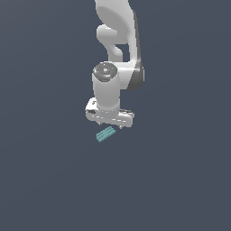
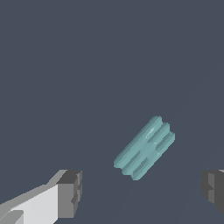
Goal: Pick up the object and move it to a goal position.
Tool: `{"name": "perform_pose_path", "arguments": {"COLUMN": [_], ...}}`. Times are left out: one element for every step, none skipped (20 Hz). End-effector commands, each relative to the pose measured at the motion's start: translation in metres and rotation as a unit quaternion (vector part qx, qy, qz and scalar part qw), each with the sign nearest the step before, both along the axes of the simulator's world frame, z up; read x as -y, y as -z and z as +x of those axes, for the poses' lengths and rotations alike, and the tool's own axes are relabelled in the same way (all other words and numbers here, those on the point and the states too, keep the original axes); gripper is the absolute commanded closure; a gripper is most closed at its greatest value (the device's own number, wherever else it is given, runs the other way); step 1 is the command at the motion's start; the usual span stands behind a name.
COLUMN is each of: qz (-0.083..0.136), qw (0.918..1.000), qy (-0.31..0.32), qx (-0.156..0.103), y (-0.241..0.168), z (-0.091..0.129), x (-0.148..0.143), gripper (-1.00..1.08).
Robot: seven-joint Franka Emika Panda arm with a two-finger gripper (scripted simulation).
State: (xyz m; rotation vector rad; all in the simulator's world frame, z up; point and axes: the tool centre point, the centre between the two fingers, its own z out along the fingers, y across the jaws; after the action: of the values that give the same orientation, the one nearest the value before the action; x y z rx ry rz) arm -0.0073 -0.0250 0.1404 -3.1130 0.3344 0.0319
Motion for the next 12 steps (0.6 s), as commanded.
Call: {"name": "perform_pose_path", "arguments": {"qz": [0.000, 0.000, 0.000, 0.000, 0.000, 0.000, 0.000, 0.000, -0.001, -0.001, -0.002, -0.002], "qw": [0.9994, 0.9988, 0.9979, 0.9967, 0.9953, 0.9937, 0.9918, 0.9896, 0.9872, 0.9846, 0.9817, 0.9785], "qy": [0.034, 0.050, 0.065, 0.081, 0.097, 0.112, 0.128, 0.144, 0.159, 0.175, 0.191, 0.206], "qx": [0.000, 0.000, 0.000, 0.000, 0.001, 0.001, 0.001, 0.001, 0.001, 0.001, 0.002, 0.002], "y": [0.008, 0.012, 0.015, 0.019, 0.022, 0.026, 0.029, 0.033, 0.036, 0.040, 0.043, 0.047], "z": [-0.002, -0.003, -0.004, -0.005, -0.006, -0.007, -0.008, -0.009, -0.010, -0.011, -0.012, -0.014], "x": [0.002, 0.003, 0.004, 0.006, 0.007, 0.008, 0.009, 0.010, 0.012, 0.013, 0.015, 0.016], "gripper": [-0.92, -0.92, -0.92, -0.92, -0.92, -0.92, -0.92, -0.92, -0.92, -0.92, -0.92, -0.92]}}
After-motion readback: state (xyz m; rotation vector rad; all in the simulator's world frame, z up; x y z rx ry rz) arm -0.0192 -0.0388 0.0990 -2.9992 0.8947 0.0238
